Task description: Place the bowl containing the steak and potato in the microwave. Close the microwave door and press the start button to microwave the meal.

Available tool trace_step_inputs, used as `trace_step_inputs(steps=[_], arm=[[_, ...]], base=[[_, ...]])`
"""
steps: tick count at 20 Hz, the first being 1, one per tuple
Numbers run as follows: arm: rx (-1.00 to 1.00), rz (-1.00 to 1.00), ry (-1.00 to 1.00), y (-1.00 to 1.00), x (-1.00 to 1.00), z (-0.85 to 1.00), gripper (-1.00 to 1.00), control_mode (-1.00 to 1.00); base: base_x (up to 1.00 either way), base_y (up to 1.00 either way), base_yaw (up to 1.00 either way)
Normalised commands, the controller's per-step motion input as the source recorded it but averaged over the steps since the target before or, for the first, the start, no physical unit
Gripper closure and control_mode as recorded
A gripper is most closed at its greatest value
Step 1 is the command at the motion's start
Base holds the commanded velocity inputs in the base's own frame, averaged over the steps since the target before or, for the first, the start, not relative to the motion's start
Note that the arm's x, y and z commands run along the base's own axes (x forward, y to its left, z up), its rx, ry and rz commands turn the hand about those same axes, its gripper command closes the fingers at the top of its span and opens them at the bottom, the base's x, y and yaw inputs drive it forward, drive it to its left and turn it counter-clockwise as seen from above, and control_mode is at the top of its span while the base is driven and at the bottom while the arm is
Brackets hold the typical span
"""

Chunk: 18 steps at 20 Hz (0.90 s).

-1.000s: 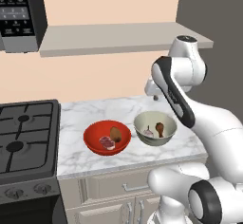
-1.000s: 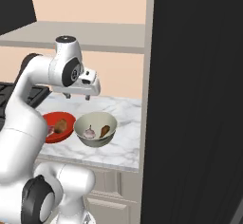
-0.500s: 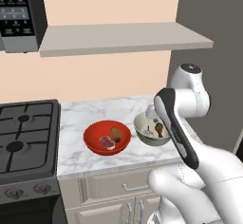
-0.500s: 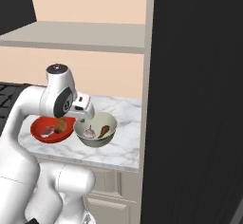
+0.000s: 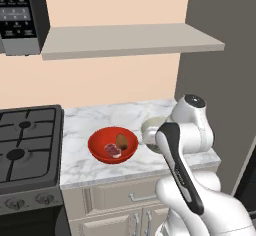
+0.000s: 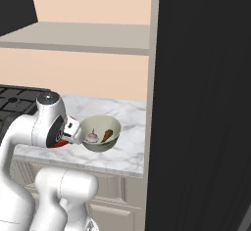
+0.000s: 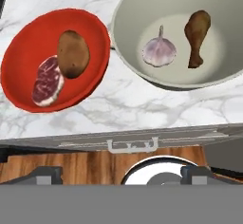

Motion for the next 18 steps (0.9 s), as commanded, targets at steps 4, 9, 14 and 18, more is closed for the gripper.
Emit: trace_step_inputs(steps=[4, 9, 14, 18], arm=[[0.05, -0.14, 0.01, 0.46, 0.04, -0.23, -1.00, -1.00], [0.01, -0.05, 0.00, 0.31, 0.30, -0.28, -1.00, -1.00], [0.01, 0.00, 0.00, 0.11, 0.36, -0.35, -1.00, -1.00], [0.02, 0.00, 0.00, 0.05, 0.40, -0.42, -1.00, -1.00]], base=[[0.00, 0.00, 0.00], [0.00, 0.00, 0.00], [0.00, 0.00, 0.00], [0.00, 0.00, 0.00]])
